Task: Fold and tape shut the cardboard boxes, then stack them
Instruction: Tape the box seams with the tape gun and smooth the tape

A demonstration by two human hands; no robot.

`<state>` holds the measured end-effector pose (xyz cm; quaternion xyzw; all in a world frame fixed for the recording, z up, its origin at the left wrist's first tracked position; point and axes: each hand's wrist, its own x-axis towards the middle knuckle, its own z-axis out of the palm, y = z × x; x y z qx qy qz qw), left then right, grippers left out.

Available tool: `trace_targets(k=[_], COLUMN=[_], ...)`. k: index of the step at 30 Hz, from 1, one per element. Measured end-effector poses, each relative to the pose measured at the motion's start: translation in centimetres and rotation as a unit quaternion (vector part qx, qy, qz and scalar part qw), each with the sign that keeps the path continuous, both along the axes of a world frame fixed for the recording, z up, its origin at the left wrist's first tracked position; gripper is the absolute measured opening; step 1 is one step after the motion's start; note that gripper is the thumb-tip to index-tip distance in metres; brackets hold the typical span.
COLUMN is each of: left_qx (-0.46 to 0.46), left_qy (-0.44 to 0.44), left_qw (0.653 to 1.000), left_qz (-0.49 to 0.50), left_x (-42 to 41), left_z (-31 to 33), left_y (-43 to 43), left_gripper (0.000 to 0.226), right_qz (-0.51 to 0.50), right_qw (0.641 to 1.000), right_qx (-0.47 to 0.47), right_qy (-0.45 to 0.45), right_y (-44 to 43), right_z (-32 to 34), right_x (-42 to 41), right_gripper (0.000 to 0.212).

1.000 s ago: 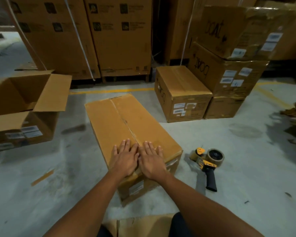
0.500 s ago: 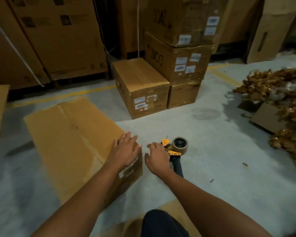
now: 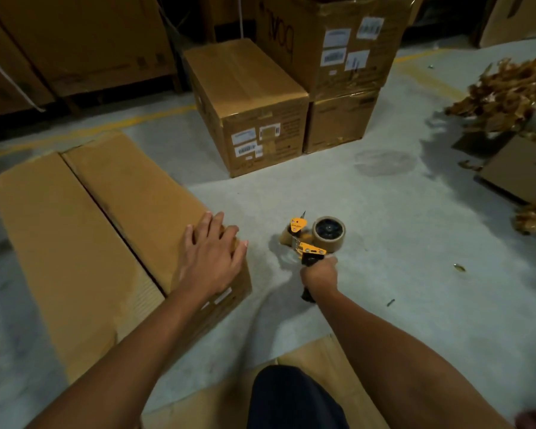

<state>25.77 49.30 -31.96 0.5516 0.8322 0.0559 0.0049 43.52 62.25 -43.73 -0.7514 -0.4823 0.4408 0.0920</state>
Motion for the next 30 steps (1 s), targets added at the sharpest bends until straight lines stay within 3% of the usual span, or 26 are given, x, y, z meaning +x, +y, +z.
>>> trace_targets(k=[4,7,10,14,19,25,30], left_qx=[-0.003,-0.001,0.018,0.085,0.088,0.153,0.082], left_qy=[0.002,-0.007,-0.024,-0.083,-0.115,-0.082,-0.071], left_qw=[1.0,1.0,0.999,0.983,0.981,0.969,0.97], left_qz=[-0.005,-0.005,0.041,0.141,0.13,0.176,0.218], left_x=[0.1,0.2,0.3,0.1,-2.7,-14.1,-25.0], left_z=[0.0,0.2,0.3,1.1,3.3,6.1,4.2], left_y=[-0.1,-0.2,-0.3,-1.1,-1.7,-4.9,-7.5], left_gripper=[0.072,0.071,0.064,0.056,0.035,0.027,0.031], right_qz=[-0.084,-0.114,-0.091,-0.041,0.03,0.098,0.154], right_qw=[0.967,0.937,0.93,0.927,0.926,0.909,0.927], right_qx=[-0.131,-0.154,-0.125,-0.057,0.004,0.008,0.062], right_qy=[0.2,0.292,0.333,0.369,0.375,0.406,0.337], right_y=[-0.2,-1.3,-3.2,-5.7,-7.5,-11.1,-13.6], right_z=[0.2,2.0,4.9,10.2,16.9,21.0,18.8], right_x=[-1.1,-2.1,-2.6,-3.4,-6.6,-16.6,-26.3], right_gripper=[0.042,0.035,0.024,0.021,0.027,0.022,0.035])
